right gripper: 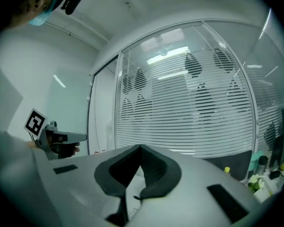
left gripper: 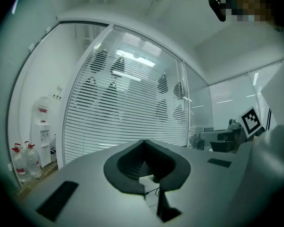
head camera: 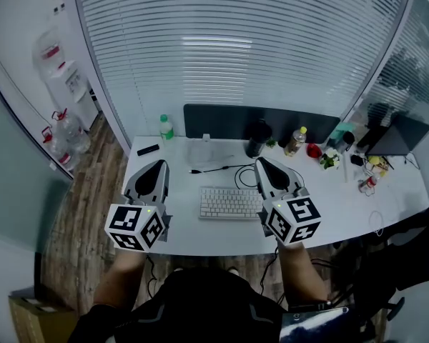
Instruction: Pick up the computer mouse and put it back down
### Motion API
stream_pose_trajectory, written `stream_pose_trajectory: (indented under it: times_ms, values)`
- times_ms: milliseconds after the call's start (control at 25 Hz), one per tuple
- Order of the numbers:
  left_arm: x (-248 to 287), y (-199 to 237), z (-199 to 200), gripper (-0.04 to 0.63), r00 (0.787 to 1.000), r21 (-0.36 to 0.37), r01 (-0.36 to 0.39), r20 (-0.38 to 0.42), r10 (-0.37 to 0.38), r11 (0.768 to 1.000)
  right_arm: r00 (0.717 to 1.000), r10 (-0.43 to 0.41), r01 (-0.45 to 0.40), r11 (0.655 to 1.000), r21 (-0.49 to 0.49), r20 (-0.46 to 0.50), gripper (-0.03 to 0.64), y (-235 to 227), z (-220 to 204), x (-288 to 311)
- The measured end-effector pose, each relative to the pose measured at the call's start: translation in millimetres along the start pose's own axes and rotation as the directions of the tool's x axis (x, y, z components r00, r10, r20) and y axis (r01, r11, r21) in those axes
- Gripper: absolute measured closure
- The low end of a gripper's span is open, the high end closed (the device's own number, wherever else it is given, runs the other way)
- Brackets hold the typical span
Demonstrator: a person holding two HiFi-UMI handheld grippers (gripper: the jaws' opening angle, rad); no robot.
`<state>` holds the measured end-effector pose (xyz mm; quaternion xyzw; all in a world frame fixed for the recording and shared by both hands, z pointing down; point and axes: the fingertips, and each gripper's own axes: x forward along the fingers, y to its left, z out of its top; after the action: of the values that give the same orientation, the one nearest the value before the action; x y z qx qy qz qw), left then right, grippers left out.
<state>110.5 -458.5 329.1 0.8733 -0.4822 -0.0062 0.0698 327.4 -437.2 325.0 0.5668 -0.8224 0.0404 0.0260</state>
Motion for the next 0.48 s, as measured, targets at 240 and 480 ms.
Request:
stream_pose_trajectory:
  times_ms: [240,480]
  values:
    - [1.4,-3.0,-5.6,0.566,1.000,-0.003,0.007,-0.016,-0.007,1.000,1.000,0.002,-0.002,1.000,0.003,0.008,0.618,-1.3,1.8,2.8]
    - [0.8,0.0,-7.6,0.566,1.000,0.001,-0.018,-0.025,0.019,1.000,1.000,0.005,-0.005,1.000,0.001,0.010,0.618,-2.1,2.6,5.5]
